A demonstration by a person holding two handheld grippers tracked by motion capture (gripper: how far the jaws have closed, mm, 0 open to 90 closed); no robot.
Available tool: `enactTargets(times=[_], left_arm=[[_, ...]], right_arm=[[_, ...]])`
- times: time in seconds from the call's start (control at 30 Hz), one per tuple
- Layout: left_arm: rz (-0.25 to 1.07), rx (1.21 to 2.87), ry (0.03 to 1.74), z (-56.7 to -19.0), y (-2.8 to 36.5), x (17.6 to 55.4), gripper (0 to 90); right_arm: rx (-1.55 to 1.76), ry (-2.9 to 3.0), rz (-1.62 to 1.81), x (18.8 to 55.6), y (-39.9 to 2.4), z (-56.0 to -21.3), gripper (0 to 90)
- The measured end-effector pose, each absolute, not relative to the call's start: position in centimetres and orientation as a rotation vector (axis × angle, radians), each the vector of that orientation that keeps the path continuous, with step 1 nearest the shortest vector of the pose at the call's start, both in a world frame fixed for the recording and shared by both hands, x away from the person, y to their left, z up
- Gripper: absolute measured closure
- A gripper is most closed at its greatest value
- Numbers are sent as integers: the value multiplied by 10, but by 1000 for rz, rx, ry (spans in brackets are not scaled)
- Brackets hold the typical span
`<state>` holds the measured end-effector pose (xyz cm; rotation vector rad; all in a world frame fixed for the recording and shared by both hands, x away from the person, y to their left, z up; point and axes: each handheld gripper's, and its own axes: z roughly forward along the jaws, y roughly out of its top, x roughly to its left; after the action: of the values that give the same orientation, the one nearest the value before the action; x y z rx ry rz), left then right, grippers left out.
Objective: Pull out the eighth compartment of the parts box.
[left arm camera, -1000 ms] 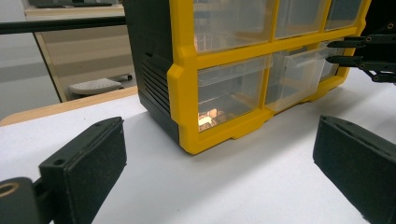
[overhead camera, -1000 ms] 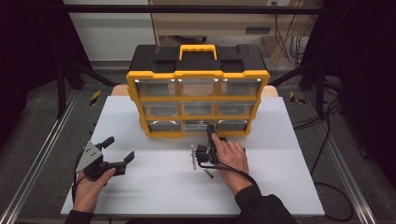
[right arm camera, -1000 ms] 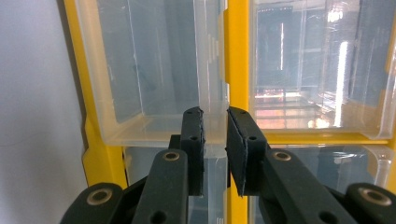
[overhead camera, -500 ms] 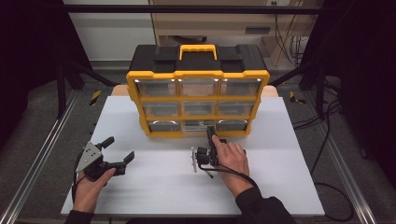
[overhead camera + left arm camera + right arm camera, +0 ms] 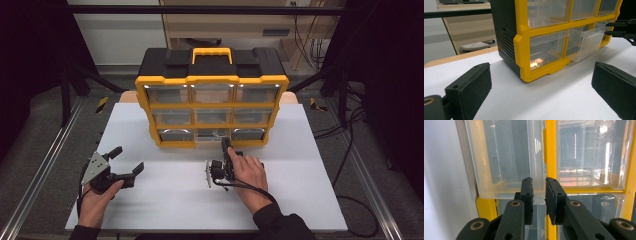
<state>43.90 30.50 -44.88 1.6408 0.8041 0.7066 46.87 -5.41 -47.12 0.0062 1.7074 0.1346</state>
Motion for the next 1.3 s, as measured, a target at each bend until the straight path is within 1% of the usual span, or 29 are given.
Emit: enactTargets(times=[1.3], left_arm=[[708,1645,804,-449,305,439,27]], right_arm=[[-1,1713,156,450,-56,-471,770]])
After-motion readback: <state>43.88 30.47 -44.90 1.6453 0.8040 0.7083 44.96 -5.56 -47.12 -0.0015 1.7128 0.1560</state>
